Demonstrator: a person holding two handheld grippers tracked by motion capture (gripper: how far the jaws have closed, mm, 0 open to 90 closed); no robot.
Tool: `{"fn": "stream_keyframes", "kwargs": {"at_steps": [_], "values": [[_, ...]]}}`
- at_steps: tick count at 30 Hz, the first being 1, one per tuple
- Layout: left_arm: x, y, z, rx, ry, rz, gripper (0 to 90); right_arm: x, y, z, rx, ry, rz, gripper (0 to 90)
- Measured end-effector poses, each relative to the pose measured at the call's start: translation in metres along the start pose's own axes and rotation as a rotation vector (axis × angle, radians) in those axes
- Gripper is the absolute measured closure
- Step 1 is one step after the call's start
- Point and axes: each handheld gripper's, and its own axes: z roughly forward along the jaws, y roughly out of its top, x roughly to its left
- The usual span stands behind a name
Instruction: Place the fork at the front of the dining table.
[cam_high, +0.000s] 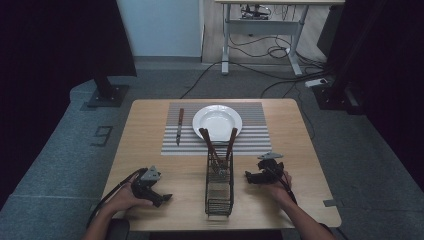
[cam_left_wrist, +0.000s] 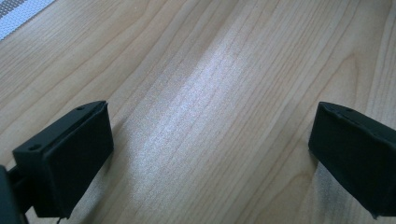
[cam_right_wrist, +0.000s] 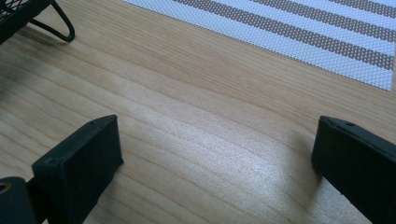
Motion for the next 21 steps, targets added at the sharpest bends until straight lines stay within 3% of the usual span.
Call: {"fn": "stream_keyframes", "kwargs": {"at_steps": [9, 13, 21], "values": [[0.000, 0.000, 0.000, -0.001, 0.000, 0.000, 0.0, -0.002, 0.004, -0.004, 0.032, -0.001, 0.027, 8.8], [0.000, 0.000, 0.000, -0.001, -0.001, 0.001, 0.0, -0.005, 0.008, -0.012, 0.000, 0.025, 0.066, 11.5], [0.000, -0.001, 0.000, -0.001, -0.002, 0.003, 0.0, -0.003, 0.012, -0.028, -0.063, 0.032, 0.047, 13.0]]}}
